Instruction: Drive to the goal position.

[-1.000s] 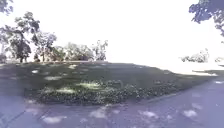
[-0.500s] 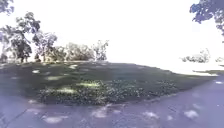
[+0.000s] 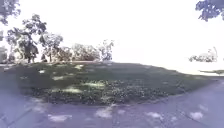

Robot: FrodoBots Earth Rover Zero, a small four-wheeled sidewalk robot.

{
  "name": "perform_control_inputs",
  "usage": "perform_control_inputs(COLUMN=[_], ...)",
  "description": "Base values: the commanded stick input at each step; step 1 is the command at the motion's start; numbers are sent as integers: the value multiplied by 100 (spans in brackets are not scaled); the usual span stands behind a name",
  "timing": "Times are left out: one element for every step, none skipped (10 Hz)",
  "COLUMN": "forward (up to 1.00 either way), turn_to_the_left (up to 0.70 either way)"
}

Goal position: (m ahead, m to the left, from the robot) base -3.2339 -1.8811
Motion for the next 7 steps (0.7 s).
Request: perform_control_inputs(forward=[-3,-4,-4,-4,-4,-4,-4], turn_to_the_left=[29,0,14,62,85,85,85])
